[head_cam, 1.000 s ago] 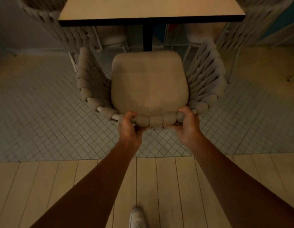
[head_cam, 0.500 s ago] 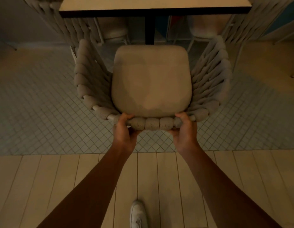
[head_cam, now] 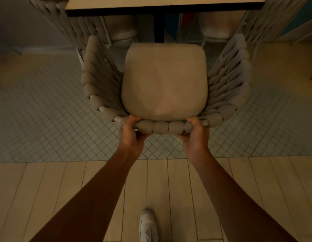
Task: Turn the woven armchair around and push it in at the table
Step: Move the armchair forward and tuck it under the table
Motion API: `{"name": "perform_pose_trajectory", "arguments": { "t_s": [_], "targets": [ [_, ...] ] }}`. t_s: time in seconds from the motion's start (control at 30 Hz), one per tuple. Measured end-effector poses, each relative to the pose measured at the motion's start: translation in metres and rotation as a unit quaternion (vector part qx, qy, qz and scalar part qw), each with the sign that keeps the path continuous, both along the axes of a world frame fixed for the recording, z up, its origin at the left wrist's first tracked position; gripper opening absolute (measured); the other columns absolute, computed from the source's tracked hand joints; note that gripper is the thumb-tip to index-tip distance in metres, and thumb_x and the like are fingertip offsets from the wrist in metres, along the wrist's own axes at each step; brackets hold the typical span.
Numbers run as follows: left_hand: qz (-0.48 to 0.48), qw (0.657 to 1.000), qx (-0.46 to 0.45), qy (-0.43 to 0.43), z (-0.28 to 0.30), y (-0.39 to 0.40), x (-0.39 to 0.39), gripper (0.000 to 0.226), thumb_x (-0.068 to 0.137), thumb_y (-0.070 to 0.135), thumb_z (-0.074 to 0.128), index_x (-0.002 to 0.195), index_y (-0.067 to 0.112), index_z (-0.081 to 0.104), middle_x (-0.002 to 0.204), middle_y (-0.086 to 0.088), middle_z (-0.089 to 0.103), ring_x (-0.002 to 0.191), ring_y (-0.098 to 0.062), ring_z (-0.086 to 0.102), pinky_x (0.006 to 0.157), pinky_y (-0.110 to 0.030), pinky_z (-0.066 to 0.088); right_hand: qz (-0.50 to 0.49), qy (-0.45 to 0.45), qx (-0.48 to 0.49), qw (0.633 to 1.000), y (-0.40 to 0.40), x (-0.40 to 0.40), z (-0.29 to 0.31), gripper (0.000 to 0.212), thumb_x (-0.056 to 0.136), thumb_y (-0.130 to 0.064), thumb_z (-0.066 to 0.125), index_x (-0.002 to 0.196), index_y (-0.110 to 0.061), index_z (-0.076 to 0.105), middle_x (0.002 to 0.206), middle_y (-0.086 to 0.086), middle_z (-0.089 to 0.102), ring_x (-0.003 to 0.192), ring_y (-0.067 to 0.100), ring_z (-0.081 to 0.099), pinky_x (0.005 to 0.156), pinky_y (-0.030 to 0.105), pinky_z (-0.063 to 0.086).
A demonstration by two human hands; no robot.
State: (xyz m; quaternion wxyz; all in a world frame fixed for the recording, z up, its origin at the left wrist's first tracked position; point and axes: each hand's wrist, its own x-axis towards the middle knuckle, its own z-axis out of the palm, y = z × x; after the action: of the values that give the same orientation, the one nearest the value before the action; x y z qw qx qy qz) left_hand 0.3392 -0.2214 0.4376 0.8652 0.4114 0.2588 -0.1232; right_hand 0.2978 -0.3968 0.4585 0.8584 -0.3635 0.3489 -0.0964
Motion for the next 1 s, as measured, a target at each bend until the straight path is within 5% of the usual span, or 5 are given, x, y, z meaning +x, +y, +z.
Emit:
{"name": "perform_pose_trajectory", "arguments": {
  "t_s": [0.23, 0.4, 0.57, 0.67, 1.0],
  "targets": [
    [0.016, 1.000, 0.007, 0.012, 0.008, -0.021, 0.020, 0.032, 0.083, 0.013, 0.067, 0.114, 0.005, 0.062, 0.116, -0.017, 0.062, 0.113, -0.036, 0.062, 0.085, -0.056, 0.060, 0.019, 0.008, -0.013, 1.000, -0.016, 0.023, 0.004, 0.015, 0.090, -0.006, 0.060, 0.102, -0.013, 0.066, 0.105, 0.009, 0.068, 0.101, 0.030, 0.067, 0.074, 0.048, 0.063],
    [0.023, 0.999, 0.002, 0.028, 0.015, -0.028, 0.045, 0.035, 0.082, 0.012, 0.068, 0.116, 0.005, 0.060, 0.115, -0.016, 0.061, 0.110, -0.036, 0.063, 0.086, -0.062, 0.057, 0.031, 0.037, -0.010, 0.999, -0.024, 0.053, 0.008, 0.034, 0.090, -0.008, 0.061, 0.123, -0.004, 0.058, 0.115, 0.015, 0.064, 0.104, 0.034, 0.067, 0.073, 0.056, 0.062],
    [0.018, 0.999, 0.007, 0.041, 0.026, -0.032, 0.070, 0.041, 0.084, 0.016, 0.067, 0.122, 0.005, 0.058, 0.120, -0.018, 0.060, 0.108, -0.036, 0.063, 0.067, -0.045, 0.062, 0.064, 0.037, -0.017, 0.997, -0.027, 0.080, 0.016, 0.029, 0.090, -0.011, 0.061, 0.119, -0.005, 0.059, 0.117, 0.017, 0.063, 0.107, 0.037, 0.066, 0.077, 0.060, 0.060],
    [0.016, 0.999, -0.001, 0.047, 0.033, -0.044, 0.088, 0.041, 0.085, 0.015, 0.066, 0.124, 0.005, 0.056, 0.124, -0.021, 0.060, 0.110, -0.038, 0.063, 0.067, -0.050, 0.063, 0.066, 0.052, -0.010, 0.996, -0.040, 0.104, 0.017, 0.025, 0.090, -0.013, 0.061, 0.116, -0.012, 0.058, 0.119, 0.018, 0.062, 0.106, 0.039, 0.065, 0.080, 0.066, 0.057],
    [0.019, 0.995, 0.040, 0.084, 0.041, -0.065, 0.134, 0.024, 0.089, 0.020, 0.064, 0.110, 0.011, 0.054, 0.119, -0.019, 0.059, 0.105, -0.038, 0.064, 0.063, -0.049, 0.063, 0.114, 0.090, -0.026, 0.989, -0.059, 0.150, 0.026, 0.034, 0.091, -0.018, 0.062, 0.122, -0.009, 0.051, 0.115, 0.022, 0.063, 0.098, 0.038, 0.069, 0.066, 0.054, 0.063]
  ]
}}
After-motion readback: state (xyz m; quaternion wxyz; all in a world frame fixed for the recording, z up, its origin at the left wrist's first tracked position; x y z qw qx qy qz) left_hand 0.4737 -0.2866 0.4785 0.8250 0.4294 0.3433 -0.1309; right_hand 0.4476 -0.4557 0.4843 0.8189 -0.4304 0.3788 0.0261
